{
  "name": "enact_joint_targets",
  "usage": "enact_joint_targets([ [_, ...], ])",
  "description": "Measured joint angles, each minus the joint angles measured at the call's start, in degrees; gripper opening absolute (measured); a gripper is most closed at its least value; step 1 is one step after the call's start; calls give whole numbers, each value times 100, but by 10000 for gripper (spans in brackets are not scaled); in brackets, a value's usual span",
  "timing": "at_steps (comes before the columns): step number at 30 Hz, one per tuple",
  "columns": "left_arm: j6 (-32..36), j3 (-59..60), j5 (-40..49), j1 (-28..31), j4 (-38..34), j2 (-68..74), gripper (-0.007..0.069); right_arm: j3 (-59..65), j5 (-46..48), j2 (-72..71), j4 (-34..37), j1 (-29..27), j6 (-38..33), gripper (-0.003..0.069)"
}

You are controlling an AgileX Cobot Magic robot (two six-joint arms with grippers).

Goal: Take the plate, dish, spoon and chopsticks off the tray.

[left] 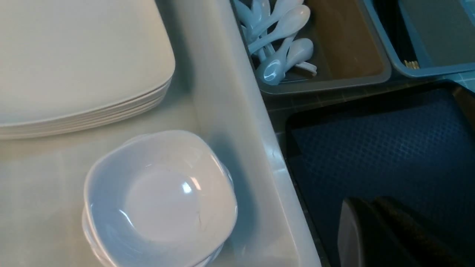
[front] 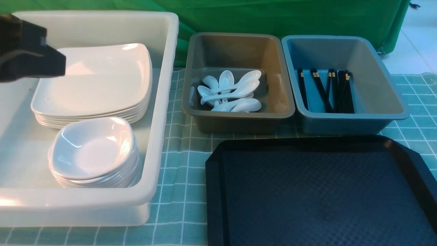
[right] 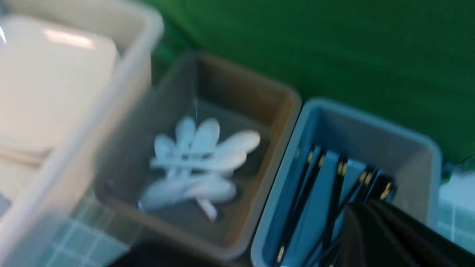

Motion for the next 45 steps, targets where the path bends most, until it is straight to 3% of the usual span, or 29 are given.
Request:
enact_joint_targets([
  [8,96,264,-256,-257,-4,-714,13,3815,-2506,-2907,-701,0,1025,23],
  [13,117,580,-410,-263,5,-1188,13,5911,-4122,-4405,-724,0,1270,22],
  [15,122,830,-513,-263,56,-1513,13,6884,-5205,-5136,-730,0,1294,22],
  [18,133,1128,-597,-263,68,-1897,13,7667,-6115,-5745,-716,0,1302,22],
  [24,-29,2151,-873,-263,80,-3059,13,8145,-6559,-6196,-712,0,1302,31],
  [33,-388,3719,-1785,-263,80,-4842,13,8145,-6605,-6196,-712,0,1302,121],
  [45,-419,3875,-2058,-263,46,-5202,13,8145,-6605,-6196,-712,0,1302,148],
])
